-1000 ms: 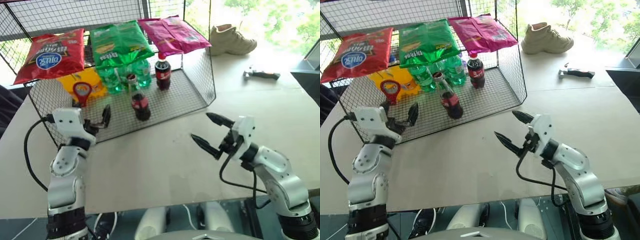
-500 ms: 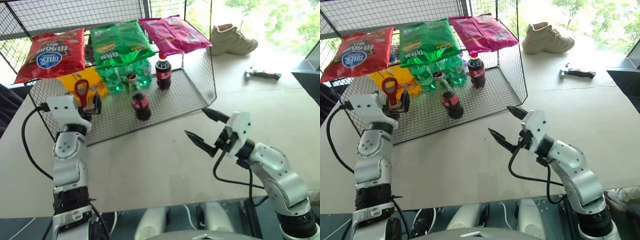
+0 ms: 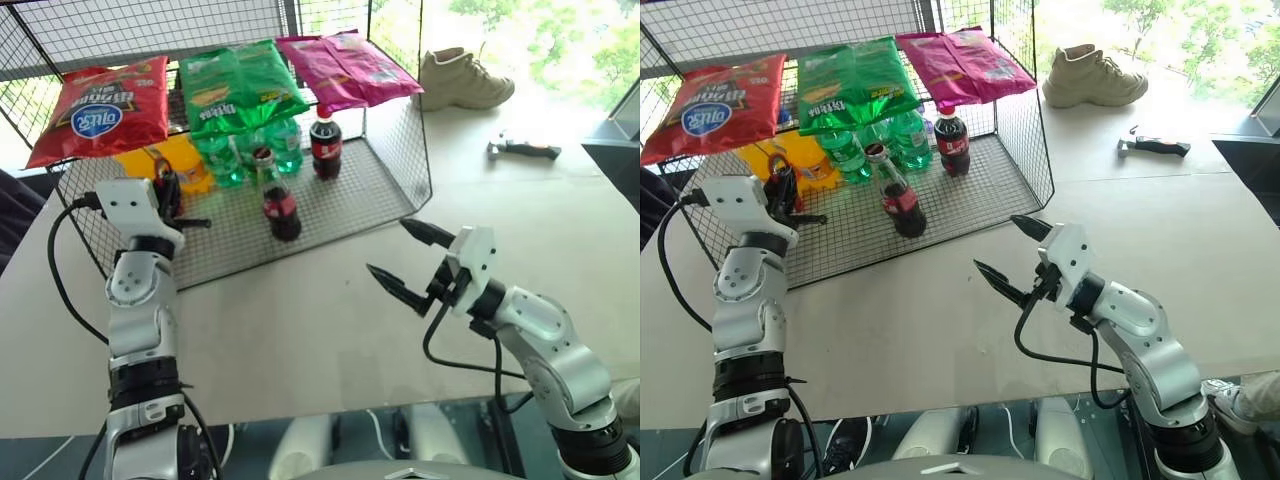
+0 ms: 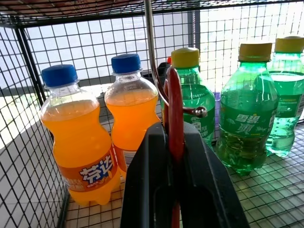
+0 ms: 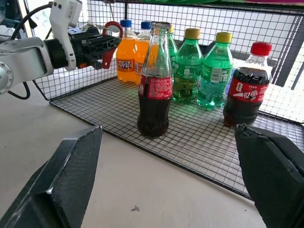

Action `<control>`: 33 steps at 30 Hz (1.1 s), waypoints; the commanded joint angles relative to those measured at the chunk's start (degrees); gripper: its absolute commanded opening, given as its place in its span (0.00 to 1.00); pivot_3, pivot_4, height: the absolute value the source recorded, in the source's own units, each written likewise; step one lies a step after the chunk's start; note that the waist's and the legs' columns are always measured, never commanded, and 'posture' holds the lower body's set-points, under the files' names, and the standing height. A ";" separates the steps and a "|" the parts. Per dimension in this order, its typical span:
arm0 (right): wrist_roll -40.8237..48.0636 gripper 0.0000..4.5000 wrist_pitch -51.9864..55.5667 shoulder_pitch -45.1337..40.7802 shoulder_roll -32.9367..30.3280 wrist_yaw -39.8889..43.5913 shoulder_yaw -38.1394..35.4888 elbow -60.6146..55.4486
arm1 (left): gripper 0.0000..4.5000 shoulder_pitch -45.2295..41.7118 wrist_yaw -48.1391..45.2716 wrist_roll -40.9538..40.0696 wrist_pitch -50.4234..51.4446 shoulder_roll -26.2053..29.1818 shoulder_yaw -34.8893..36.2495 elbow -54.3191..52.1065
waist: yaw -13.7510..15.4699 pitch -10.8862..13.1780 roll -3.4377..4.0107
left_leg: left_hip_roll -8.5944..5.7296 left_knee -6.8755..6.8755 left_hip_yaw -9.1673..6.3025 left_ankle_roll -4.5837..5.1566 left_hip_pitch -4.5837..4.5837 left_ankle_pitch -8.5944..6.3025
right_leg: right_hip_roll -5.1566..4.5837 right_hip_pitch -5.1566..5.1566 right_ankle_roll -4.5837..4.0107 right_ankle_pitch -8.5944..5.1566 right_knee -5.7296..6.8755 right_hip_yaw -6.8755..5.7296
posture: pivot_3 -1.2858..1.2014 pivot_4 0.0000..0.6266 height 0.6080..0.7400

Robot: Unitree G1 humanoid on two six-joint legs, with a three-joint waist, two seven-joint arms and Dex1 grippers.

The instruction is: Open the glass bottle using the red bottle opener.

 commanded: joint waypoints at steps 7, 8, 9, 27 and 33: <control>0.30 1.00 -1.58 -0.31 0.07 0.63 0.42 -0.68 | 0.01 1.93 -3.34 -15.92 5.93 -3.92 3.30 -11.05 | -0.01 0.00 -0.01 | 0.01 0.01 -0.01 0.00 -0.01 0.00 | -0.01 0.00 0.00 0.00 0.00 0.01 | 0.52 0.24 1.00; 0.31 1.00 -1.64 -0.40 0.06 0.70 0.39 -0.52 | 0.01 2.12 -3.28 -17.01 6.48 -4.22 3.58 -11.68 | -0.01 0.00 -0.02 | 0.01 0.02 -0.01 0.00 -0.01 0.00 | -0.02 0.00 0.00 0.00 0.00 0.01 | 0.52 0.24 1.00; 0.32 1.00 -1.70 -0.46 0.04 0.78 0.34 -0.35 | 0.01 2.43 -3.44 -18.44 7.04 -4.57 3.89 -12.38 | -0.01 0.00 -0.02 | 0.01 0.02 -0.01 0.00 -0.01 0.00 | -0.01 0.00 0.00 0.00 0.00 0.01 | 0.52 0.24 1.00; 1.52 1.00 -0.34 -2.06 1.12 0.81 0.30 1.32 | 0.01 9.39 -9.93 -45.47 20.64 -5.86 6.56 -21.06 | -0.06 -0.01 -0.02 | 0.00 0.02 0.00 -0.01 0.01 0.01 | 0.01 0.01 0.00 0.00 0.02 0.03 | 0.52 0.24 1.00; 4.52 1.00 9.43 -4.49 0.80 -1.14 0.00 1.28 | 0.01 11.74 -14.17 -61.53 30.91 -3.09 8.20 -21.47 | -0.37 -0.01 -0.02 | 0.02 0.03 0.00 -0.01 0.02 0.02 | 0.03 0.02 -0.01 0.00 0.03 0.03 | 0.52 0.24 1.00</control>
